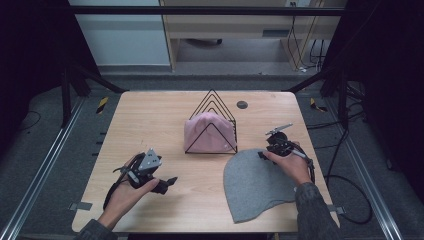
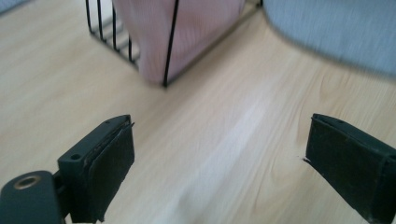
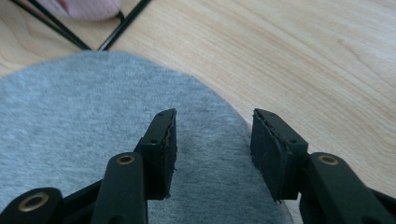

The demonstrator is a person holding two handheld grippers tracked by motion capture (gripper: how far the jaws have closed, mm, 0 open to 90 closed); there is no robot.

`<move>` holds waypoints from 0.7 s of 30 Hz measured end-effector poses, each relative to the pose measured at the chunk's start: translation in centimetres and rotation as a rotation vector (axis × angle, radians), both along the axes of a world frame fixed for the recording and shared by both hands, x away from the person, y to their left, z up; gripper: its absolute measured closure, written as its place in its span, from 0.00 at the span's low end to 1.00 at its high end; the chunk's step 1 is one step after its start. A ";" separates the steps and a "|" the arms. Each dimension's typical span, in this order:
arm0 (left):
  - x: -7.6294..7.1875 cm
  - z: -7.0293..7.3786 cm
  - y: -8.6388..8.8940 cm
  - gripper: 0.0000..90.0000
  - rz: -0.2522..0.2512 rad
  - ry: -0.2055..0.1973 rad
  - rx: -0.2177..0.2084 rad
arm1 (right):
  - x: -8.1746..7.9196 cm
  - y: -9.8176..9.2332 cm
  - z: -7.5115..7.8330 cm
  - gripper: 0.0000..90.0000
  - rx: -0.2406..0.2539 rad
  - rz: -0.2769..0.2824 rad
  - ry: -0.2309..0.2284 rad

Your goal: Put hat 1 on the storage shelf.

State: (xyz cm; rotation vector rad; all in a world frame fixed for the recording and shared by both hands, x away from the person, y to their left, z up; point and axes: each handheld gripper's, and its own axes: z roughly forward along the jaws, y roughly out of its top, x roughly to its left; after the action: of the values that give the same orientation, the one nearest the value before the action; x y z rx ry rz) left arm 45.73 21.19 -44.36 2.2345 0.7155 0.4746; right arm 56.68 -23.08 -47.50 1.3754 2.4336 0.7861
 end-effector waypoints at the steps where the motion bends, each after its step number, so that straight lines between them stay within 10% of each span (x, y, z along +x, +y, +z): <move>1: -0.3 -0.3 0.5 0.08 0.011 0.002 0.013 | 0.0 0.1 0.0 0.57 -0.015 0.006 -0.002; 10: 0.0 -0.8 1.4 0.09 0.052 0.023 0.013 | 0.0 0.4 -0.4 0.59 -0.071 0.023 0.010; 21: 0.5 -1.4 1.9 0.11 0.089 0.059 -0.014 | -1.0 0.8 -0.1 0.95 -0.046 0.097 0.026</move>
State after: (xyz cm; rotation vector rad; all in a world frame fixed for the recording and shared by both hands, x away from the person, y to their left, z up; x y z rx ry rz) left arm 46.21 23.11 -45.73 2.2183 0.8499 0.4468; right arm 55.65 -22.24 -47.59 1.2675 2.5388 0.7339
